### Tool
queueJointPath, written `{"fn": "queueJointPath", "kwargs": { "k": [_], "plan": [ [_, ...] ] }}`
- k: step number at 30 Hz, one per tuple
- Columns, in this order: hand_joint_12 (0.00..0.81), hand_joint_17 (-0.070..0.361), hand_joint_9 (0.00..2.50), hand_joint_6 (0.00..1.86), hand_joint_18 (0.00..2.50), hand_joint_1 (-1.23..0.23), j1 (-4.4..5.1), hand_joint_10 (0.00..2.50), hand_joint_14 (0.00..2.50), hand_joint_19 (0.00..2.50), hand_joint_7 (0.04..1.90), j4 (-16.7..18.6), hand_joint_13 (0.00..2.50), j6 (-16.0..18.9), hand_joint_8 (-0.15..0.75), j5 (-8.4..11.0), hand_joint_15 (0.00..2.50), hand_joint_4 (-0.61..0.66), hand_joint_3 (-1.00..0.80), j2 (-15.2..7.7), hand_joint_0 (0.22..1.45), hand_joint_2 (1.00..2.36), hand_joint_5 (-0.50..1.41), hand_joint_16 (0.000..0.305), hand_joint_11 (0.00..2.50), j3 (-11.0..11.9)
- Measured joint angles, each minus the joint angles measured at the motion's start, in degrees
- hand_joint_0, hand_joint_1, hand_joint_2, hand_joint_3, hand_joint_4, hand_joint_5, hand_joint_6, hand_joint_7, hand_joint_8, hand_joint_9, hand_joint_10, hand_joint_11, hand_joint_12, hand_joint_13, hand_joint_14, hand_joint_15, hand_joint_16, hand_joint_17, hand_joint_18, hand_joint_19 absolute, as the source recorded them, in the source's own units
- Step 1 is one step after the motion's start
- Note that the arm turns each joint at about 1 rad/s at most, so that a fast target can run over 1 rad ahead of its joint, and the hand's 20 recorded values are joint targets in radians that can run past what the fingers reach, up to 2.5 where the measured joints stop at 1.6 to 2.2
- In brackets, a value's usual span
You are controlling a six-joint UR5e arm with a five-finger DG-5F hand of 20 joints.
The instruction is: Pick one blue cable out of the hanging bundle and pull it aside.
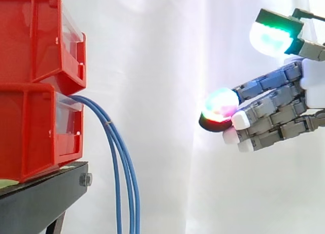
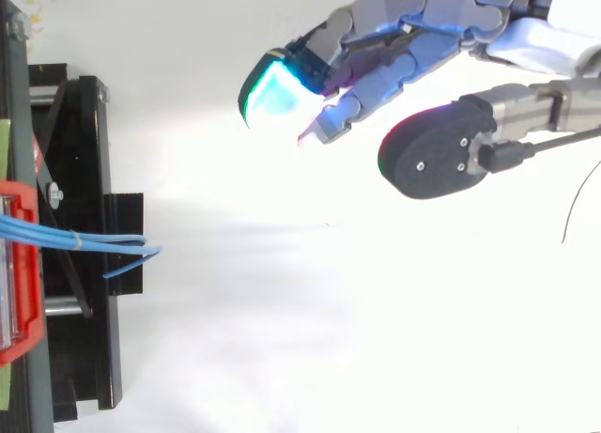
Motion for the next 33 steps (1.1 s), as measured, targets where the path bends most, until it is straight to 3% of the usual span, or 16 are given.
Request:
{"fn": "queueJointPath", "kwargs": {
  "k": [10,17,25,33],
  "plan": [
    [0.366,0.095,0.79,0.5,0.35,-0.47,0.25,0.0,0.01,0.23,0.69,-0.74,0.61,-0.39,0.355,0.77,0.19,0.29,-0.47,-0.32,0.54,1.0,-0.17,0.042,0.08,-0.51],
    [0.368,0.096,0.8,0.5,0.36,-0.47,0.75,0.0,0.01,0.25,0.69,4.34,0.62,-0.18,0.356,1.79,0.19,0.29,-0.47,-2.56,0.54,1.0,-0.17,0.043,0.1,-3.44],
    [0.369,0.096,0.81,0.5,0.37,-0.46,1.11,0.0,0.01,0.26,0.7,9.29,0.64,-0.01,0.356,3.78,0.21,0.29,-0.47,-8.37,0.54,1.0,-0.17,0.042,0.11,-3.96],
    [0.372,0.096,0.83,0.5,0.38,-0.47,1.99,0.0,0.01,0.28,0.7,20.81,0.65,-0.18,0.359,5.81,0.22,0.3,-0.48,-15.46,0.54,1.0,-0.17,0.043,0.13,-1.87]
  ]
}}
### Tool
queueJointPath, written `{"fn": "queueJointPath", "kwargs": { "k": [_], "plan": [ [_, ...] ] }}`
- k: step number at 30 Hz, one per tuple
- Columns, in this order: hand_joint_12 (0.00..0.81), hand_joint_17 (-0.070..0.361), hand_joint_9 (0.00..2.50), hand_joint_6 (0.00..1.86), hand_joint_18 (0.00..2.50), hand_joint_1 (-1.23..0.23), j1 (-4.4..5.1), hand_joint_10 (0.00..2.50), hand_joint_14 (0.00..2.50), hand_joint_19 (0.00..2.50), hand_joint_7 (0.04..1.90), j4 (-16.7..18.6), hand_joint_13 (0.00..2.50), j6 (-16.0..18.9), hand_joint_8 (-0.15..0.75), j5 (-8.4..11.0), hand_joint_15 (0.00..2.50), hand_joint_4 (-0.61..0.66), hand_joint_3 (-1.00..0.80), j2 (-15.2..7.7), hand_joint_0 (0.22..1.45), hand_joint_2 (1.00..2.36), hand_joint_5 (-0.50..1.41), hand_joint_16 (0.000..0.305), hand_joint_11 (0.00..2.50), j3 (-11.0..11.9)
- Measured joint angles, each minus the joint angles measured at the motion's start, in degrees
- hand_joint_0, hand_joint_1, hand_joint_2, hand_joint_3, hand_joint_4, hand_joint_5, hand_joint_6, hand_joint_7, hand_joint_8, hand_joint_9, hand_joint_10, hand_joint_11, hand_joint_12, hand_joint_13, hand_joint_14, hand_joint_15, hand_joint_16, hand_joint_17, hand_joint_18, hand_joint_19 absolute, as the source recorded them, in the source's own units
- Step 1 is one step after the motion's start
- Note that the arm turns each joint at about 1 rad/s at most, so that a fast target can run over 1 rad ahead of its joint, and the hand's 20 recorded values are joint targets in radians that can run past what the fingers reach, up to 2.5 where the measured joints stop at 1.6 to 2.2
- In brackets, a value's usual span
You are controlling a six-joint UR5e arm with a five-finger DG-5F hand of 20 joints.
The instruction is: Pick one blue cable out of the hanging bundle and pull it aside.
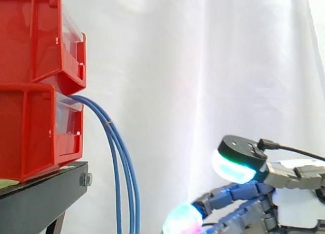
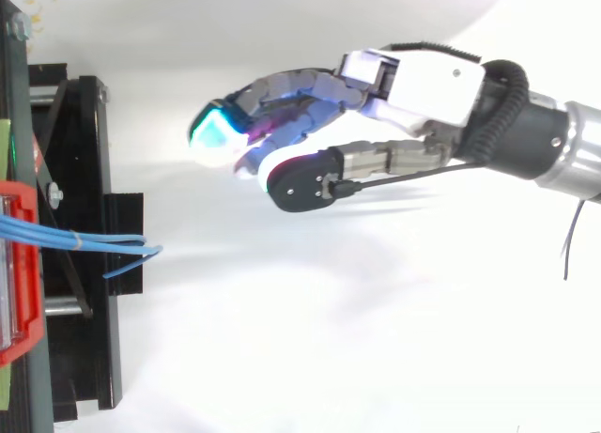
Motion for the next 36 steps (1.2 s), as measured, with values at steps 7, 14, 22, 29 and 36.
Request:
{"fn": "queueJointPath", "kwargs": {
  "k": [7,14,22,29,36],
  "plan": [
    [0.377,0.097,0.85,0.5,0.4,-0.47,1.05,0.0,0.01,0.3,0.72,3.36,0.68,0.13,0.359,1.32,0.26,0.31,-0.48,-4.96,0.54,1.0,-0.16,0.043,0.14,5.72],
    [0.378,0.097,0.89,0.5,0.42,-0.48,2.14,0.01,0.01,0.32,0.79,2.7,0.7,0.61,0.365,1.02,0.28,0.34,-0.49,-9.13,0.54,1.0,-0.12,0.043,0.16,12.45],
    [0.367,0.094,0.95,0.5,0.48,-0.55,3.46,0.01,0.01,0.35,0.96,3.31,0.75,0.88,0.371,1.0,0.31,0.37,-0.5,-9.58,0.55,1.0,-0.07,0.042,0.19,13.44],
    [0.367,0.089,0.99,0.5,0.52,-0.58,3.79,0.01,0.01,0.37,1.06,3.39,0.8,1.32,0.372,0.79,0.33,0.34,-0.5,-9.6,0.57,1.0,-0.05,0.04,0.21,13.45],
    [0.367,0.087,1.01,0.5,0.53,-0.6,3.95,0.01,0.01,0.39,1.3,3.69,0.81,1.68,0.376,0.68,0.34,0.24,-0.46,-9.6,0.58,1.0,-0.05,0.039,0.24,13.47]
  ]
}}
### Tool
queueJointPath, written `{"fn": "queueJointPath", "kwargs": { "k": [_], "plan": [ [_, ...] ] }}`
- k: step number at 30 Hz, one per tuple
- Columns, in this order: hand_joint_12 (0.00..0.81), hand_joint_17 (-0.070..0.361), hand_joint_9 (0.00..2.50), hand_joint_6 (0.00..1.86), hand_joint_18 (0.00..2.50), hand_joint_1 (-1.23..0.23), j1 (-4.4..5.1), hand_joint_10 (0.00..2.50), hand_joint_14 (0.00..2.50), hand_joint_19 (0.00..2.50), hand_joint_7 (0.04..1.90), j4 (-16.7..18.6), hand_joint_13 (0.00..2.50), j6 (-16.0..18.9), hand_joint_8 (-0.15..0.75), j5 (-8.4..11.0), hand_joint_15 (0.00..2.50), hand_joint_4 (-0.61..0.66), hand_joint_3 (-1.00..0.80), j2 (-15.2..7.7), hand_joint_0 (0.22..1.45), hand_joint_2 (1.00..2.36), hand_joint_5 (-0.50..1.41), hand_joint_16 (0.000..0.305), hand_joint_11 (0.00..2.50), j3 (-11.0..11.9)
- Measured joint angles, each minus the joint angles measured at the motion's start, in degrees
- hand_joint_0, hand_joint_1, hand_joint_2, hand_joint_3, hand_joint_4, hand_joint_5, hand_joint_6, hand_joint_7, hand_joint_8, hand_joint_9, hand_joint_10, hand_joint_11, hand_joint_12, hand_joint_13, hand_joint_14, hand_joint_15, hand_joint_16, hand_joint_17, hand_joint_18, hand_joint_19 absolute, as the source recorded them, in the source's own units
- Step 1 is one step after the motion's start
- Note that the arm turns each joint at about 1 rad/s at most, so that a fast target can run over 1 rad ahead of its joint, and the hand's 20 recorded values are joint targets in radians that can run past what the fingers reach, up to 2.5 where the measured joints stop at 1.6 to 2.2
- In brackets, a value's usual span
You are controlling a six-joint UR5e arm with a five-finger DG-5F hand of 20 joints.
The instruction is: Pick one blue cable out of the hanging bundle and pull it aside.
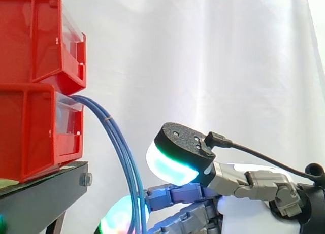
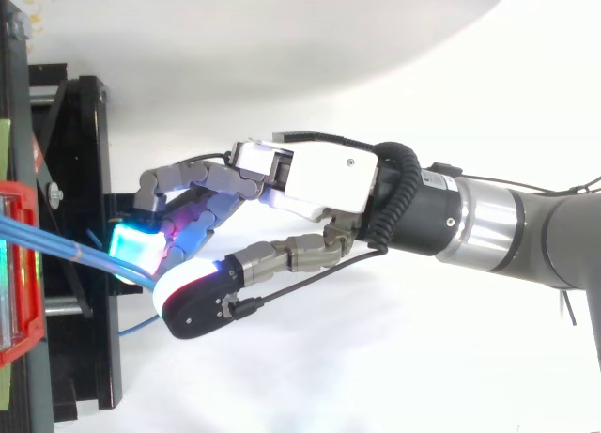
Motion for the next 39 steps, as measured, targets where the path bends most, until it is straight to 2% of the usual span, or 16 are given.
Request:
{"fn": "queueJointPath", "kwargs": {
  "k": [13,22,25,27,32,39],
  "plan": [
    [0.363,0.087,1.02,0.55,0.54,-0.6,0.09,0.01,0.01,0.39,1.27,0.64,0.83,3.09,0.372,-0.33,0.35,0.23,-0.46,0.05,0.59,1.0,-0.05,0.039,0.26,0.01],
    [0.363,0.087,1.03,0.55,0.55,-0.6,0.1,0.01,0.01,0.4,1.25,0.47,0.84,3.87,0.373,-0.63,0.36,0.23,-0.45,0.56,0.59,1.01,-0.05,0.039,0.28,0.06],
    [0.365,0.087,1.03,0.56,0.55,-0.61,0.11,0.01,0.01,0.41,1.29,0.43,0.84,3.94,0.373,-0.64,0.37,0.18,-0.4,0.86,0.6,1.01,-0.06,0.039,0.29,0.08],
    [0.362,0.087,1.03,0.61,0.55,-0.62,0.11,0.01,0.01,0.42,1.21,0.43,0.84,3.97,0.37,-0.64,0.37,0.17,-0.38,0.97,0.6,1.01,-0.07,0.039,0.29,0.23],
    [0.368,0.089,1.03,0.73,0.56,-0.64,0.12,0.01,0.01,0.43,1.05,0.33,0.84,4.61,0.374,-0.81,0.38,0.17,-0.32,1.1,0.59,1.01,-0.11,0.039,0.33,1.26],
    [0.37,0.09,1.02,0.81,0.56,-0.66,0.02,0.01,0.01,0.44,1.01,-2.51,0.84,6.22,0.378,-1.51,0.4,0.15,-0.27,1.39,0.59,1.02,-0.13,0.04,0.36,3.74]
  ]
}}
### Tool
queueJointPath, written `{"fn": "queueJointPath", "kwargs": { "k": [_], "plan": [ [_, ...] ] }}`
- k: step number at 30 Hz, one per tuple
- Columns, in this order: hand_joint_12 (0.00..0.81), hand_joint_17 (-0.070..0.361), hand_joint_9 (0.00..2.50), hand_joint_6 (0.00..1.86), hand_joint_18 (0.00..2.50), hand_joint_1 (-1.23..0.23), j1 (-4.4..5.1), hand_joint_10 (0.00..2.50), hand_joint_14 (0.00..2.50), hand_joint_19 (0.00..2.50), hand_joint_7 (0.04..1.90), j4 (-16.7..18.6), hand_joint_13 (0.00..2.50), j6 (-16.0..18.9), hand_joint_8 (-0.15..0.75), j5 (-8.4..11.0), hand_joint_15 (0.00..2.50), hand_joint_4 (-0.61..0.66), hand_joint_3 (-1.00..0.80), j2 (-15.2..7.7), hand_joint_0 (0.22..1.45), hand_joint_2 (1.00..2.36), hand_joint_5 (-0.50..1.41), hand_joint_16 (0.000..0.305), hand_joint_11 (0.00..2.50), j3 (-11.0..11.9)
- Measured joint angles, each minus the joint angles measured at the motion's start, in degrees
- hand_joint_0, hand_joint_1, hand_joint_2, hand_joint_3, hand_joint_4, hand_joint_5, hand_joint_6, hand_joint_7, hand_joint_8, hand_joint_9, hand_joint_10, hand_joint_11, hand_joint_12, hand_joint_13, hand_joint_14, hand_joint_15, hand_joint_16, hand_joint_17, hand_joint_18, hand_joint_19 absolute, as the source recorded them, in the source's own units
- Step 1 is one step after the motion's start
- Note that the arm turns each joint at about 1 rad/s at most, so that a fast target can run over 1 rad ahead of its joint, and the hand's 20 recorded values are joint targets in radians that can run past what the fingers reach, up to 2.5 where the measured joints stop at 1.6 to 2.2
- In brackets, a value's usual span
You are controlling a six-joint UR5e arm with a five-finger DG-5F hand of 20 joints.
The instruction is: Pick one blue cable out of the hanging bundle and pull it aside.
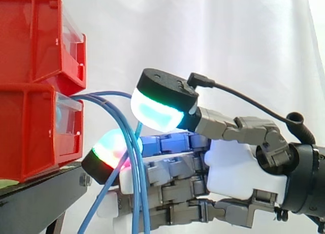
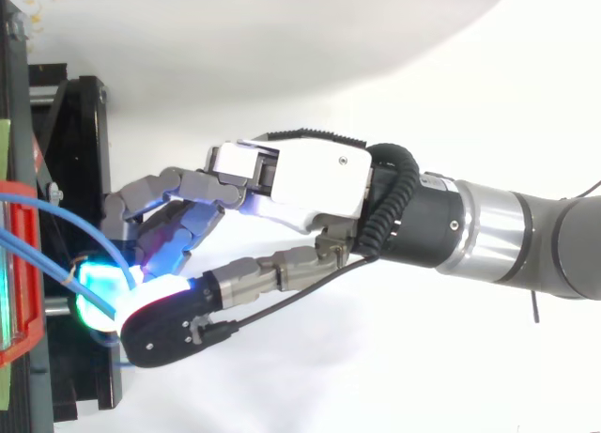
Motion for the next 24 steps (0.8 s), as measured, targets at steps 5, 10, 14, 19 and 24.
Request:
{"fn": "queueJointPath", "kwargs": {
  "k": [5,10,14,19,24],
  "plan": [
    [0.369,0.091,1.02,0.84,0.57,-0.71,-0.35,0.01,0.01,0.44,0.95,-3.01,0.84,0.45,0.375,-0.23,0.41,0.16,-0.29,0.08,0.6,1.02,-0.14,0.04,0.39,1.02],
    [0.37,0.092,1.02,0.83,0.57,-0.72,-0.68,0.01,0.02,0.45,0.91,-4.35,0.85,0.08,0.374,-0.15,0.41,0.18,-0.38,0.07,0.59,1.01,-0.15,0.041,0.38,0.77],
    [0.375,0.094,1.03,0.81,0.57,-0.67,-0.76,0.01,0.02,0.46,0.9,-5.06,0.85,-1.12,0.374,-0.07,0.41,0.19,-0.44,0.04,0.57,1.0,-0.14,0.042,0.39,0.03],
    [0.38,0.096,1.04,0.79,0.58,-0.65,-0.77,0.01,0.02,0.46,0.93,-5.08,0.86,-4.64,0.378,-0.03,0.42,0.19,-0.43,0.03,0.57,1.01,-0.13,0.043,0.39,-1.46],
    [0.382,0.098,1.05,0.74,0.58,-0.63,-0.79,0.01,0.02,0.47,0.98,-4.64,0.86,-6.77,0.383,-0.01,0.42,0.21,-0.45,0.02,0.56,1.0,-0.11,0.044,0.39,-2.0]
  ]
}}
